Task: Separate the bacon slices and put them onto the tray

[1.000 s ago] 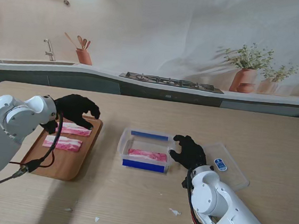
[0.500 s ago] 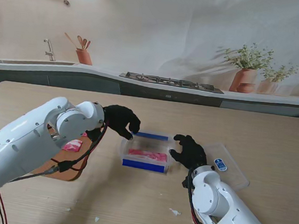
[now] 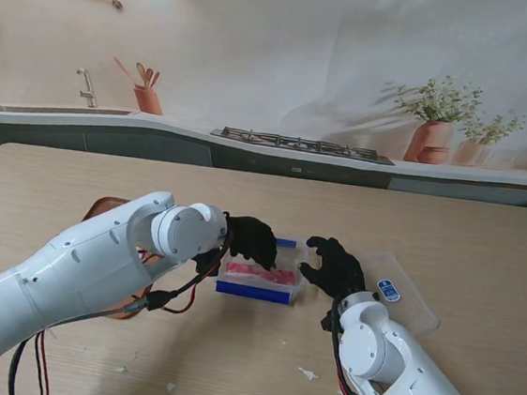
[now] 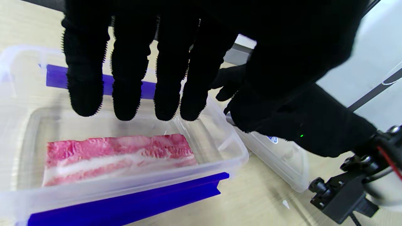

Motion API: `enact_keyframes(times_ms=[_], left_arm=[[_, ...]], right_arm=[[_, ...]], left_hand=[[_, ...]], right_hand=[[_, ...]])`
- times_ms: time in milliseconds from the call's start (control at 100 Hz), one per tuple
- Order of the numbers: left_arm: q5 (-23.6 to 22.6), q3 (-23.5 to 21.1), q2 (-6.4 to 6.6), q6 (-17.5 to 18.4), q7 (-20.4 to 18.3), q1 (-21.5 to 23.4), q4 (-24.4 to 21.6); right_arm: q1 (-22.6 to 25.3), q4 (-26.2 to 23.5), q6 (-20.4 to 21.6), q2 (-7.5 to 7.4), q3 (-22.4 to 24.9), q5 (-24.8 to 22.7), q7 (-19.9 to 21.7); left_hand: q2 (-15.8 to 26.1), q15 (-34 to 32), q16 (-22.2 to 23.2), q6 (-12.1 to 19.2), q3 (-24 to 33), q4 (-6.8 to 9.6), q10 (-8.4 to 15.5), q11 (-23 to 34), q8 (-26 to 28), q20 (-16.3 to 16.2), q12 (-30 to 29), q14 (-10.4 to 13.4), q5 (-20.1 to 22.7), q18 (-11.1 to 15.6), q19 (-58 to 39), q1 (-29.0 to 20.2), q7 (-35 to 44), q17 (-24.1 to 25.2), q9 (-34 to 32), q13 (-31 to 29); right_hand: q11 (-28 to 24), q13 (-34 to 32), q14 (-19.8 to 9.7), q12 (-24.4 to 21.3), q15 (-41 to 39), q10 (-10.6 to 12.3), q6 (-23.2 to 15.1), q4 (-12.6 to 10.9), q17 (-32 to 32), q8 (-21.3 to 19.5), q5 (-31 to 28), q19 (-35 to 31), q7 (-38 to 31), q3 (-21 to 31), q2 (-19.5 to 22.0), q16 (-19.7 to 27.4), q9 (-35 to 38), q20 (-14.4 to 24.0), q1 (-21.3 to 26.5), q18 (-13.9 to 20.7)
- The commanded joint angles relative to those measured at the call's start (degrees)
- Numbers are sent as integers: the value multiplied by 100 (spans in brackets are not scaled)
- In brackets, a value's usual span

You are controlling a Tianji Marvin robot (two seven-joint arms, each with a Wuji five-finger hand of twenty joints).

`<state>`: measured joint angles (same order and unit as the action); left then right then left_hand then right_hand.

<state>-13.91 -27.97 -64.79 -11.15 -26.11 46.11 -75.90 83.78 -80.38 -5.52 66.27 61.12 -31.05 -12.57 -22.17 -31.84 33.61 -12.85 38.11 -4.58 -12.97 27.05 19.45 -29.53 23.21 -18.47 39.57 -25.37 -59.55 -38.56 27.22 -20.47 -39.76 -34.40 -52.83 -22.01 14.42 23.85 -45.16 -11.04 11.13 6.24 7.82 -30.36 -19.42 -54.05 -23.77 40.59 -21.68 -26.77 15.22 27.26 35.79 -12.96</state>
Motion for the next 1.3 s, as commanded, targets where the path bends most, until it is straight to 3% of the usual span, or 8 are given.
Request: enact_keyframes(times_ms=[0,210,390,600,1080,1290], left_arm=[[35,85,-91,-3,-89,-70,90],[101,322,-241,-30,9,-212,424],[107,456,-369,82,141,-288,746],[205,687,-503,110,104,-429,1054],[374,1078,-779,144,-57,-702,1693],[448,1056,-753,11,-118,-667,1647]], right_arm=[[42,-39,14,45,-4,13,78],[46,-48,-4,45,-9,23,87],[47,-55,-12,45,-14,30,95],[44,-53,-2,45,-19,29,96],[52,-69,-15,45,-11,51,113],[52,-67,-15,46,-6,50,107]], left_hand=[[156,185,-156,-148,-73,303,-187,-93,-97,77,-121,-151,172,-122,107,57,-153,43,116,192],[422,551,-565,-358,-145,343,-324,-418,-356,93,-459,-196,-204,155,289,24,-638,524,759,939],[494,628,-759,-358,-231,354,-243,-450,-440,116,-488,-76,-606,553,452,51,-750,1153,1254,1627],[567,651,-841,-414,-328,356,-279,-476,-457,150,-505,-72,-859,629,552,128,-754,1391,1498,1894],[757,646,-892,-461,-646,362,-314,-455,-525,198,-525,-64,-1090,662,646,219,-816,1636,1590,1984],[820,65,-252,-422,-790,394,-226,242,-451,34,-93,-150,-1029,515,314,162,-621,1636,971,1291]], right_hand=[[-4,-72,99,-10,-2,26,-97,-99,28,25,14,-98,39,-63,88,17,16,102,105,-47],[-4,-77,96,-10,-6,26,-98,-101,34,26,12,-114,34,-58,90,15,16,103,116,-44],[-4,-77,92,-10,-7,26,-100,-100,31,27,9,-118,31,-58,98,14,16,101,122,-43],[-4,-78,103,-10,-6,26,-96,-100,34,29,10,-125,28,-55,94,14,16,97,129,-47],[-4,-76,95,-10,-3,26,-97,-103,38,34,10,-138,26,-54,95,15,16,92,133,-46],[-4,-75,100,-10,-4,26,-100,-103,35,36,12,-140,26,-56,97,15,16,90,133,-45]])
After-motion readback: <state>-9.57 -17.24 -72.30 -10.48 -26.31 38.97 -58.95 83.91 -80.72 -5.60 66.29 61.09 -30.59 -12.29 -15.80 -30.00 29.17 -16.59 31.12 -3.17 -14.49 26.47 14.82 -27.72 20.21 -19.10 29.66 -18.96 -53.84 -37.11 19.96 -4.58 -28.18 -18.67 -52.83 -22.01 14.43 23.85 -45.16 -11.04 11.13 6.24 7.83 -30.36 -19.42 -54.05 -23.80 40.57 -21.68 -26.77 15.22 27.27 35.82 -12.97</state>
